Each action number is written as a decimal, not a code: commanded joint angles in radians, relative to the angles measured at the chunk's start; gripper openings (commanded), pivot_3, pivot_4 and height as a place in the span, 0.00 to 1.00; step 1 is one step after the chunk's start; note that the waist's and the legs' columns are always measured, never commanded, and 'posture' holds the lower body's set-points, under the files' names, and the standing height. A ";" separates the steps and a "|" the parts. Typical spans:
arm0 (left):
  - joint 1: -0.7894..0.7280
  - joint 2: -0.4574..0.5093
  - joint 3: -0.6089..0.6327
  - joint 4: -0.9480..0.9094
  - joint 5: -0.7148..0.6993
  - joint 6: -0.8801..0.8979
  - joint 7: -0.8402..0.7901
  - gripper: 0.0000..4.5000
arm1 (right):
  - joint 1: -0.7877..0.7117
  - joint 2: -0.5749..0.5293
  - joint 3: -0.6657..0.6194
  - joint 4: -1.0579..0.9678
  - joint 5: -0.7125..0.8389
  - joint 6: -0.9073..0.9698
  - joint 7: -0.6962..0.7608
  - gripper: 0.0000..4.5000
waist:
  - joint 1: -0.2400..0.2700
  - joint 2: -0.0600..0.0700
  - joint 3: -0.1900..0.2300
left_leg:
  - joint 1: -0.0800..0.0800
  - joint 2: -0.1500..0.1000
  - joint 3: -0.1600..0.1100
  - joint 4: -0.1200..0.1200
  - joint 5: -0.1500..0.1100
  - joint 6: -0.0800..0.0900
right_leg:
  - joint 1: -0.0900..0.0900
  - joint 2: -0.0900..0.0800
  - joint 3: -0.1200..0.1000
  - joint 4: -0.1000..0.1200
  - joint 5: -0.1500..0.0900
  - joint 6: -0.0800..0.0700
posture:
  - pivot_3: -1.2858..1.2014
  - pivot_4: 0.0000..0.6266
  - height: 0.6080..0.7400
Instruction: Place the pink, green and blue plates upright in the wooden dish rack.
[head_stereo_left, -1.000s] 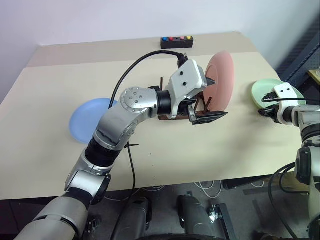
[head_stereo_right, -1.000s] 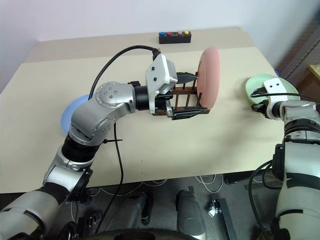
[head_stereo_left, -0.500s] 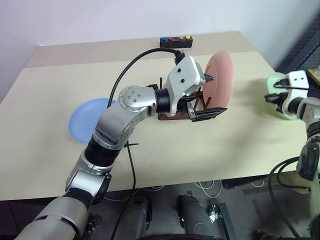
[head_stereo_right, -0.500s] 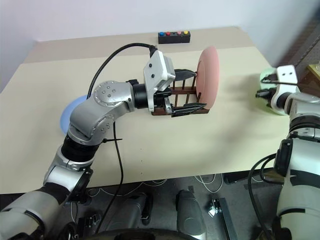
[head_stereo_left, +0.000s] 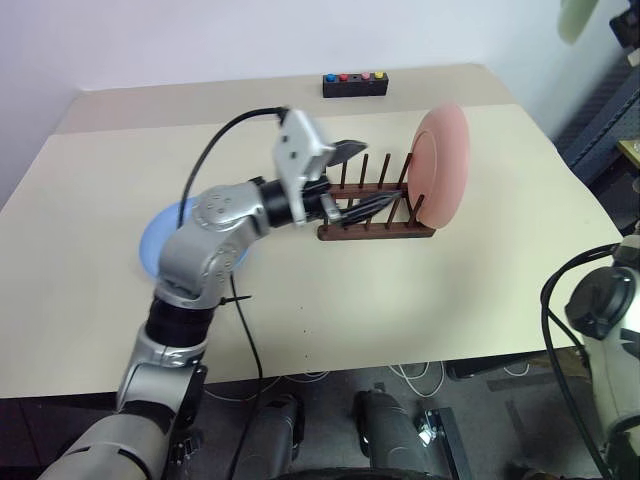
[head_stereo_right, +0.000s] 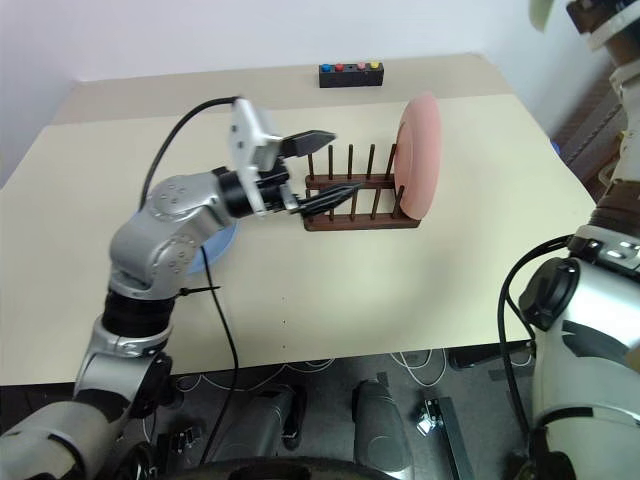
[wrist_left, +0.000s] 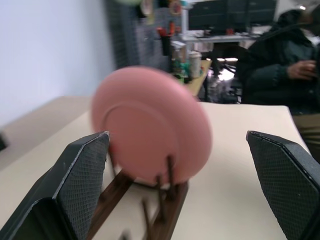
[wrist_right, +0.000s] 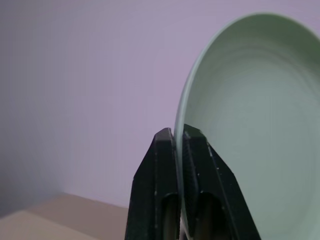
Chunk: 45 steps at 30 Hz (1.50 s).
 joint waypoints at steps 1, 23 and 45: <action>0.041 0.030 0.071 -0.036 -0.073 -0.019 -0.044 1.00 | -0.016 0.021 -0.035 -0.168 0.153 0.086 -0.062 0.01 | 0.005 0.000 0.000 | 0.000 0.000 0.000 0.000 0.000 0.000 | 0.000 0.000 0.000 0.000 0.000 0.000 | 0.52 0.24 1.00; 0.288 0.143 0.185 -0.035 -0.144 -0.149 -0.150 1.00 | 0.356 0.248 -0.026 -0.381 0.804 0.324 -0.410 0.01 | 0.020 -0.001 -0.001 | 0.000 0.001 0.000 0.000 0.000 0.001 | -0.001 0.000 0.000 -0.001 0.001 -0.002 | 0.52 0.24 1.00; 0.295 0.122 0.144 -0.076 -0.157 -0.175 -0.131 1.00 | 0.551 0.230 0.108 -0.390 0.674 0.287 -0.334 0.01 | 0.021 -0.001 -0.001 | 0.000 0.001 0.001 -0.001 0.000 0.001 | 0.000 0.001 0.000 -0.002 0.001 -0.002 | 0.52 0.24 1.00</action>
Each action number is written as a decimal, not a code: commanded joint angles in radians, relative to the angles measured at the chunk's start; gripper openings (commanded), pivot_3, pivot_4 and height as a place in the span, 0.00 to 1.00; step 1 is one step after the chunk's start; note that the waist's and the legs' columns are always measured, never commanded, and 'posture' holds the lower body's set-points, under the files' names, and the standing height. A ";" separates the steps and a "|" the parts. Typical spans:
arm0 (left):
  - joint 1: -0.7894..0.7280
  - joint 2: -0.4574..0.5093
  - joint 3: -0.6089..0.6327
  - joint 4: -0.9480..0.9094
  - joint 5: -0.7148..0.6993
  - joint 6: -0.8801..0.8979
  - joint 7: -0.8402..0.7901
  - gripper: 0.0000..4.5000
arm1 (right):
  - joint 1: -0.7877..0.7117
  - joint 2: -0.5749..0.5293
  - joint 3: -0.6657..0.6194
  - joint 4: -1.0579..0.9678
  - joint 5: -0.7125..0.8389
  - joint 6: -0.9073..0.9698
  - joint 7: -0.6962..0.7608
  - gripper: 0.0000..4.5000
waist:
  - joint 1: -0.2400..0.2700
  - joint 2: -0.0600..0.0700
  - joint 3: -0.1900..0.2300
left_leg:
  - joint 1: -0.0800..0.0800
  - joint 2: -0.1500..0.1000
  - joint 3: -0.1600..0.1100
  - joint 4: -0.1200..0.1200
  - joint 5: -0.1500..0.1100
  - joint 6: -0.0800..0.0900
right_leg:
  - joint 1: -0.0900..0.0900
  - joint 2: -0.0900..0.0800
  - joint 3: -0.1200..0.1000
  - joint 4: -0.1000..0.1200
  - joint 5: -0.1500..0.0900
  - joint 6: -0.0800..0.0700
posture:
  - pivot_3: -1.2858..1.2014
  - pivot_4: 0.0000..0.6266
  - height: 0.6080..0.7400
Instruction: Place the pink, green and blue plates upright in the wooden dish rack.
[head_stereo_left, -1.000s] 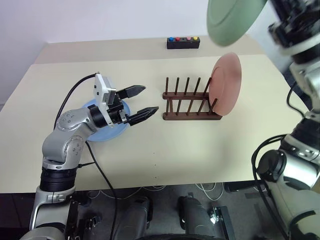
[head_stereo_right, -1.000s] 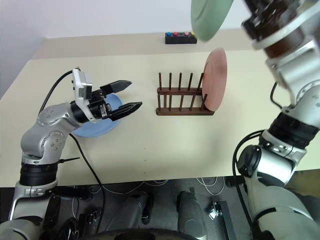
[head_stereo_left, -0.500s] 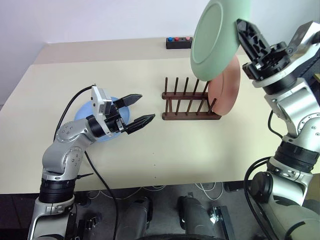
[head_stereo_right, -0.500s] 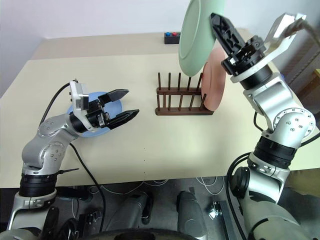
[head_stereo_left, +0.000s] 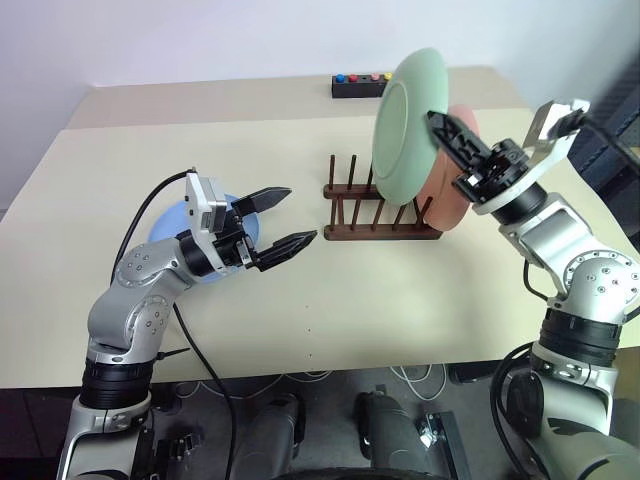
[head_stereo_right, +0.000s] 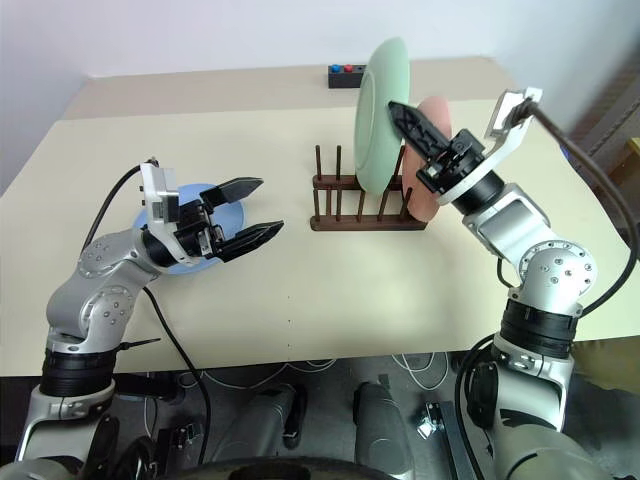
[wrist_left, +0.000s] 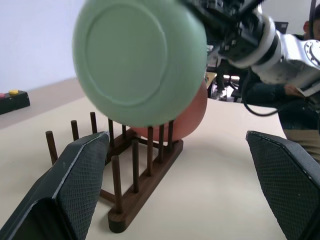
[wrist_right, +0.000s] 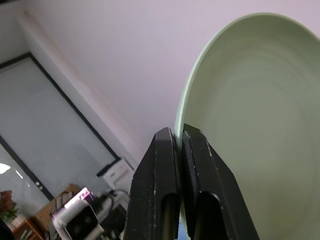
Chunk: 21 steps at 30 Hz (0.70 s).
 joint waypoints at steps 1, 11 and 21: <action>-0.010 0.001 0.000 -0.040 -0.008 -0.021 0.005 1.00 | -0.006 -0.019 0.000 -0.034 -0.022 -0.023 0.024 0.01 | 0.000 0.000 0.000 | 0.000 0.000 0.000 0.000 0.000 0.000 | 0.000 0.000 0.000 0.000 0.000 0.000 | 0.52 0.24 1.00; -0.014 -0.002 -0.007 -0.040 -0.008 -0.020 0.010 1.00 | -0.005 -0.064 0.004 0.020 -0.060 -0.004 0.066 0.01 | 0.000 0.000 0.000 | 0.000 0.000 0.000 0.000 0.000 0.000 | 0.000 0.000 0.000 0.000 0.000 0.000 | 0.52 0.24 1.00; -0.009 0.002 -0.018 -0.050 -0.003 -0.018 0.018 1.00 | -0.009 -0.067 0.062 0.048 -0.164 0.005 0.117 0.01 | 0.000 0.000 0.000 | 0.000 0.000 0.000 0.000 0.000 0.000 | 0.000 0.000 0.000 0.000 0.000 0.000 | 0.52 0.24 1.00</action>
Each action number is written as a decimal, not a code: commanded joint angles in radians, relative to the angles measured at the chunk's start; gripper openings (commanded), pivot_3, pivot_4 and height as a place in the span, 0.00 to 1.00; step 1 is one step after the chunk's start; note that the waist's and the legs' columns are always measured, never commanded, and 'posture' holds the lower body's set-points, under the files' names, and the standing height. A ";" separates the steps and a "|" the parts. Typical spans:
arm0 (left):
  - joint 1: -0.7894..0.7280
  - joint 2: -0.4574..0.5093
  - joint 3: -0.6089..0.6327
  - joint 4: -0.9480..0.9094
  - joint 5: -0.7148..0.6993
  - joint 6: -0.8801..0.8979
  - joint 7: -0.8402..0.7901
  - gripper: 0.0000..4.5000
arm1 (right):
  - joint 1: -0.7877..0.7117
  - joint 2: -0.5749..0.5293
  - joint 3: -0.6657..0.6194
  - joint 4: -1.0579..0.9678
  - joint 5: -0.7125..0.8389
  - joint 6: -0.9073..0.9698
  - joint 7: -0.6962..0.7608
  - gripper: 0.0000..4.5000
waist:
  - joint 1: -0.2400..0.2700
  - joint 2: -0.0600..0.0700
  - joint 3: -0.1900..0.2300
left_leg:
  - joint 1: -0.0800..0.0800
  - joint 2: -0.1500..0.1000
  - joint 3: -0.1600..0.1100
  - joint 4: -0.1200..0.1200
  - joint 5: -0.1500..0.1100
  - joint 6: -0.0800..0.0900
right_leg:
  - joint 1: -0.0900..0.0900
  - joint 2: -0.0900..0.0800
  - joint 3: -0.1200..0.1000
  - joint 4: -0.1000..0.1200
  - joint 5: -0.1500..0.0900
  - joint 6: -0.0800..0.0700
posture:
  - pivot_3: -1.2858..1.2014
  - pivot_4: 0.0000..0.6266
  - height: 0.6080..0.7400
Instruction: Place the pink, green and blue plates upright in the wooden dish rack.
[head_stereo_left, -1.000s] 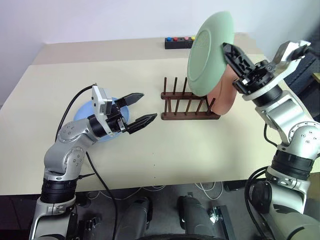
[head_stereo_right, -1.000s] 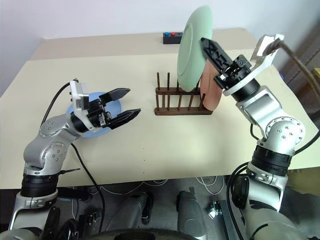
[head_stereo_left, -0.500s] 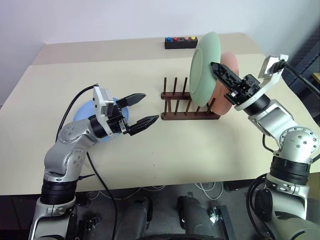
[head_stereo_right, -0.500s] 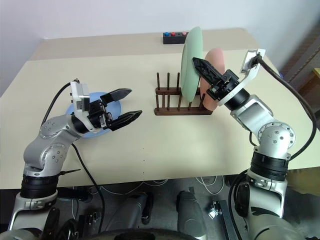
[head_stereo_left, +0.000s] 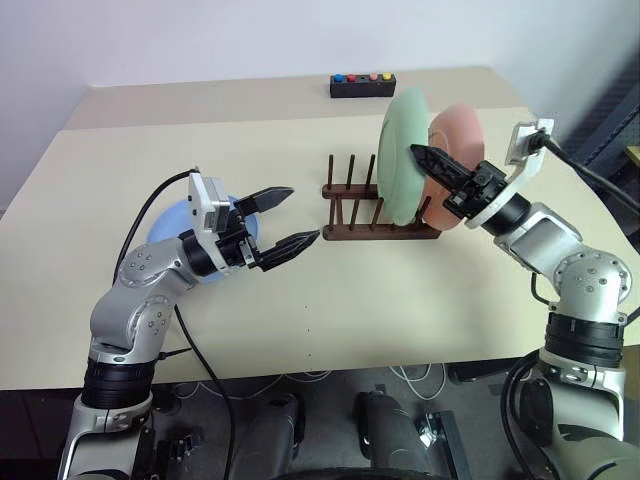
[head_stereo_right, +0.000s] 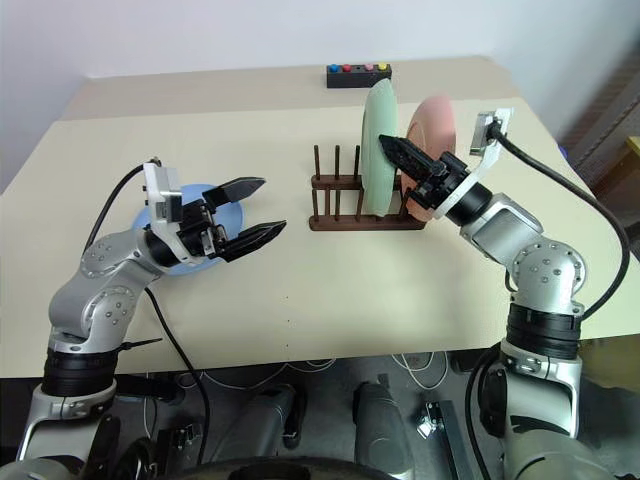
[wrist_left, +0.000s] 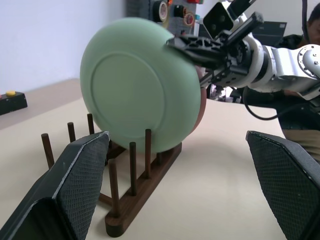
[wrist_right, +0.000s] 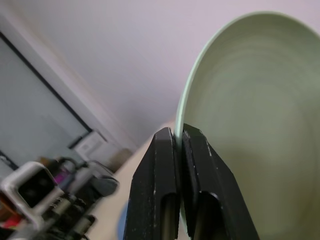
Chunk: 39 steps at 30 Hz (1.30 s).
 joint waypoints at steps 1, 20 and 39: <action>-0.006 0.006 0.000 -0.042 -0.003 -0.018 0.002 1.00 | -0.023 -0.006 -0.009 0.003 0.010 0.009 0.034 0.07 | 0.000 0.000 0.000 | 0.000 0.000 0.000 0.000 0.000 0.000 | 0.000 0.000 0.000 0.000 0.000 0.000 | 0.52 0.24 1.00; -0.015 0.004 -0.010 -0.044 -0.008 -0.019 0.009 1.00 | 0.005 -0.105 0.043 -0.144 -0.197 -0.076 0.168 0.99 | 0.002 0.000 0.000 | 0.000 0.000 0.000 0.000 0.000 0.000 | 0.000 0.000 0.000 -0.001 0.000 0.000 | 0.52 0.24 1.00; -0.040 0.013 -0.007 -0.002 0.017 -0.033 0.009 1.00 | 0.016 -0.137 0.004 -0.180 -0.356 -0.249 0.230 0.99 | 0.003 0.000 0.000 | 0.000 0.000 0.000 0.000 0.000 0.000 | 0.000 0.000 0.000 -0.002 0.000 0.000 | 0.52 0.24 1.00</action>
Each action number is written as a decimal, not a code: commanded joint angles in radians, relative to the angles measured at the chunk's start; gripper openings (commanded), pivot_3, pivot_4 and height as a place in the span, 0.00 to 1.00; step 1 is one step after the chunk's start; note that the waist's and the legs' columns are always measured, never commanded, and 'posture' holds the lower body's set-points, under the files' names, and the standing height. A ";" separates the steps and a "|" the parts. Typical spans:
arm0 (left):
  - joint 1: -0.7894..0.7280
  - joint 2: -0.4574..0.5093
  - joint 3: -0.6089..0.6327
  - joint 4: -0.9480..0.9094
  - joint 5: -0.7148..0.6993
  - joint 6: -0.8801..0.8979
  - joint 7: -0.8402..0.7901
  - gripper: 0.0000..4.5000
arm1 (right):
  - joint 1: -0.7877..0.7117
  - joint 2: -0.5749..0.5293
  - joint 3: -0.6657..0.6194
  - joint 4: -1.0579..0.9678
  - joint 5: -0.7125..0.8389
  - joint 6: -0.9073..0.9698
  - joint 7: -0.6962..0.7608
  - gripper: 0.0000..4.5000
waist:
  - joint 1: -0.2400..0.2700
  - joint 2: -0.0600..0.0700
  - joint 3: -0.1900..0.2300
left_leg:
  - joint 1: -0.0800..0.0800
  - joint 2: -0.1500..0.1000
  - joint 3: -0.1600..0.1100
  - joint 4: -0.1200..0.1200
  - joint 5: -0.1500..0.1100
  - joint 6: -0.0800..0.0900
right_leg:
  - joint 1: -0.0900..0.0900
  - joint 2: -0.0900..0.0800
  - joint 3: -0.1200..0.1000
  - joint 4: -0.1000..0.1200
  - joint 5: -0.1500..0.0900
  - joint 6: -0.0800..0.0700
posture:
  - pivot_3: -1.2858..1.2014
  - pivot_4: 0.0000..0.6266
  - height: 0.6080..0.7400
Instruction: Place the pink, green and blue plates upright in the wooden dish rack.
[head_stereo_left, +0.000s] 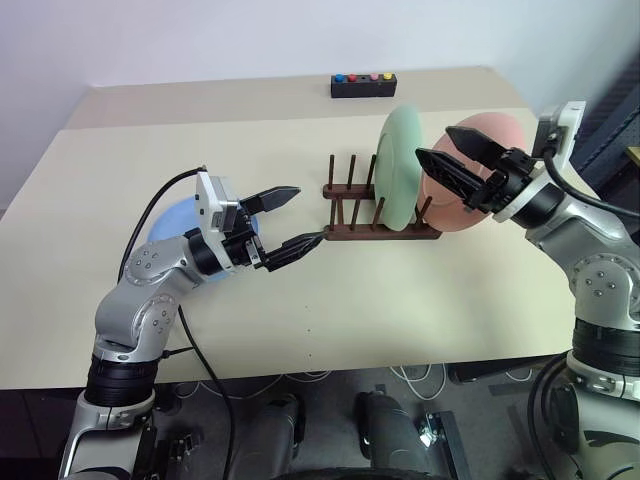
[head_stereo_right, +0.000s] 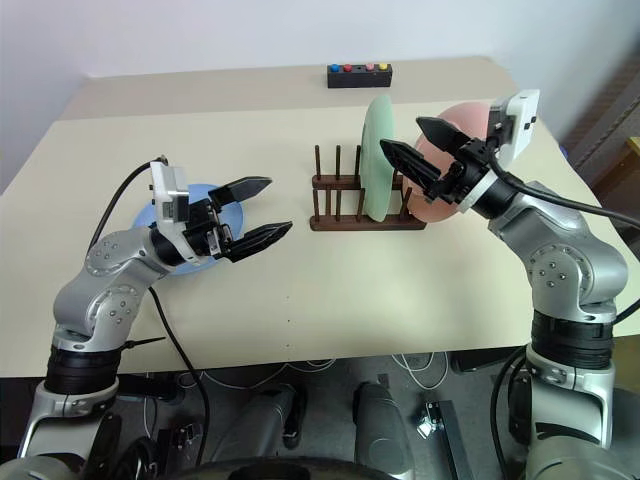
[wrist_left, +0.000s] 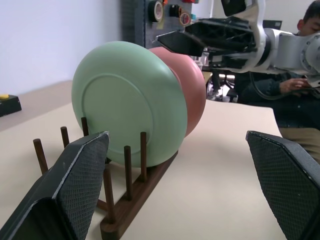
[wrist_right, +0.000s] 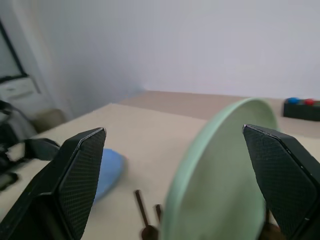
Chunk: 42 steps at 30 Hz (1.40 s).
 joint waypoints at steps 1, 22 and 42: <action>-0.022 0.017 0.016 0.011 0.023 -0.033 0.003 1.00 | -0.012 -0.016 -0.042 -0.058 0.041 -0.031 0.054 0.99 | 0.000 0.000 0.000 | 0.000 0.000 0.000 0.000 0.000 0.000 | 0.000 0.000 0.000 0.000 0.000 0.000 | 0.52 0.24 1.00; -0.299 0.373 0.166 0.548 0.160 0.531 0.299 1.00 | 0.155 -0.142 0.046 -0.276 0.155 -0.004 0.358 0.99 | 0.000 -0.003 0.002 | 0.000 0.000 -0.001 0.000 0.000 0.000 | 0.000 0.000 -0.001 -0.001 0.000 0.001 | 0.52 0.24 1.00; -0.674 0.515 -0.258 0.929 0.344 0.930 0.119 1.00 | 0.158 -0.126 0.064 -0.249 0.150 0.015 0.320 0.99 | -0.001 -0.006 0.003 | -0.001 0.000 -0.002 -0.001 0.000 0.000 | -0.001 0.000 -0.002 0.000 0.000 0.001 | 0.52 0.24 1.00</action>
